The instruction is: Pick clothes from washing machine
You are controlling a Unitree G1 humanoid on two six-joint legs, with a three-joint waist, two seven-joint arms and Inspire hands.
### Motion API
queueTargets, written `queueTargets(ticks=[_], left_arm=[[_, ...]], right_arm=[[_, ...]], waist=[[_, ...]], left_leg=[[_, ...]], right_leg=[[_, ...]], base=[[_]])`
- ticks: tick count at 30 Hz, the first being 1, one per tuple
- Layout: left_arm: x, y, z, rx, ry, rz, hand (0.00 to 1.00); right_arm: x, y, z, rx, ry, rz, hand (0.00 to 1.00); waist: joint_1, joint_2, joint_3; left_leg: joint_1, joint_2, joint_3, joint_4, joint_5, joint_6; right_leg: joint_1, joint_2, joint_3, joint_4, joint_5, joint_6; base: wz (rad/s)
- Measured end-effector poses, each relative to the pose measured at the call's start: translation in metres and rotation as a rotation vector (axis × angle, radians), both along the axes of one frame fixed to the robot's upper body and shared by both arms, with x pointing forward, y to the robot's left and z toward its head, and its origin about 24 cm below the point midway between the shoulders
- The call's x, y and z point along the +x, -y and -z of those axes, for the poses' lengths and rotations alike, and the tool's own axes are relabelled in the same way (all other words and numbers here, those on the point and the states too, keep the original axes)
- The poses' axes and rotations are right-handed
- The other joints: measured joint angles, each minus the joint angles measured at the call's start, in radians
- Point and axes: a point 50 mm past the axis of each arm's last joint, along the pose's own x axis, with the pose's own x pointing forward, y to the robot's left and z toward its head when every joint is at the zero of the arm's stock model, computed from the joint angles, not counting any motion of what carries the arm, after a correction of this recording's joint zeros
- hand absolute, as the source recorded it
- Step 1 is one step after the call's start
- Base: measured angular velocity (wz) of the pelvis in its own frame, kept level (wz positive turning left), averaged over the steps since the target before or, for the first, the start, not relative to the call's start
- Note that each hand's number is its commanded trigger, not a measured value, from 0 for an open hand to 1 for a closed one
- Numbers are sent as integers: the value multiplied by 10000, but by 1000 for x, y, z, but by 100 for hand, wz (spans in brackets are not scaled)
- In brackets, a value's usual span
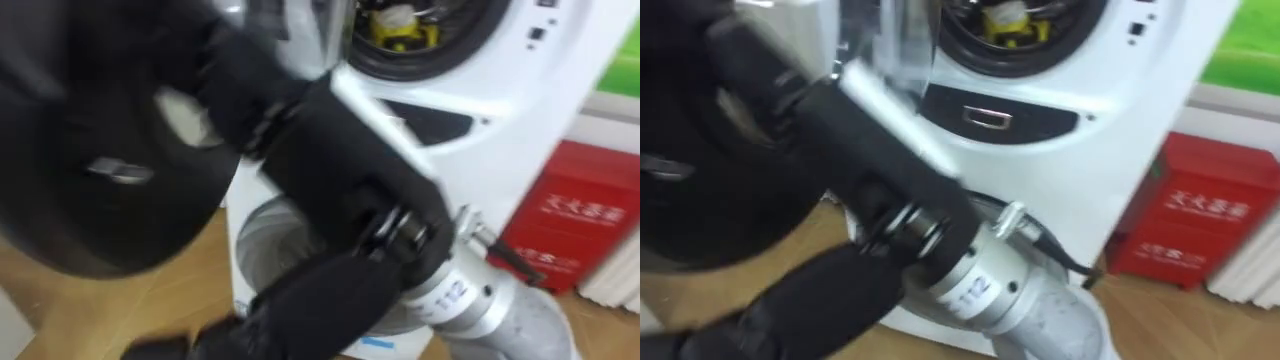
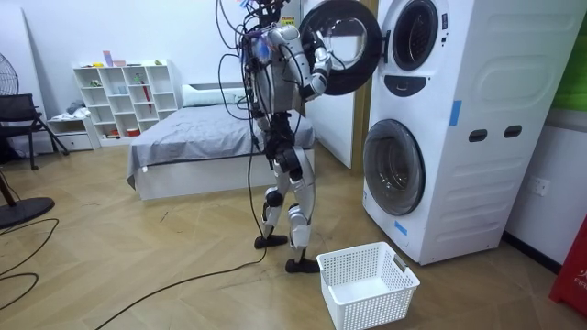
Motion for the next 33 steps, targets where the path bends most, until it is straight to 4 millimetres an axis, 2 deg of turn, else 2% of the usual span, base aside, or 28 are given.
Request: queueTargets(ticks=[4, 11, 15, 22, 25, 30, 33], left_arm=[[9, -2, -2, 53, 262, -73, 0], [23, -2, -4, 166, 620, -44, 0], [21, -3, -4, 213, 603, -126, 0], [14, -4, -3, 268, 439, -289, 0], [13, -1, -2, 230, 420, -271, 0], [5, -1, 0, 251, 162, -437, 0], [5, -1, 0, 248, 138, -455, 0]], right_arm=[[-1, -2, 2, -192, 51, -280, 0], [4, -5, 12, -810, -220, -447, 0], [6, -6, 12, -875, -244, -470, 0], [8, -4, 15, -1029, -363, -370, 0], [9, 0, 18, -1236, -375, -159, 0], [6, 10, 39, -2156, -969, 202, 0], [8, 16, 44, -2729, -986, 379, 0]], waist=[[4, -135, 91], [229, -255, 80], [251, -352, 127], [150, -322, 149], [117, -249, 198], [68, -179, 247], [-63, -134, 275]], left_leg=[[-48, -12, -156, -21, -26, 37], [-141, -55, -178, -102, -44, 90], [-139, -78, -87, -41, -39, 99], [-38, -104, 161, -29, -34, 106], [-45, -120, 191, -92, -77, 198], [-41, -120, 193, -132, -83, 217], [-46, -119, 191, -146, -83, 218]], right_leg=[[2, -24, -115, 6, -55, -1], [-19, -124, -306, -10, -159, 109], [-12, -161, -301, -26, -181, 147], [120, -226, -308, -32, -212, 198], [126, -231, -284, -26, -229, 232], [126, -227, -283, -24, -225, 240], [123, -228, -291, -35, -234, 254]], base=[[11], [9], [0], [1], [5], [0], [0]])
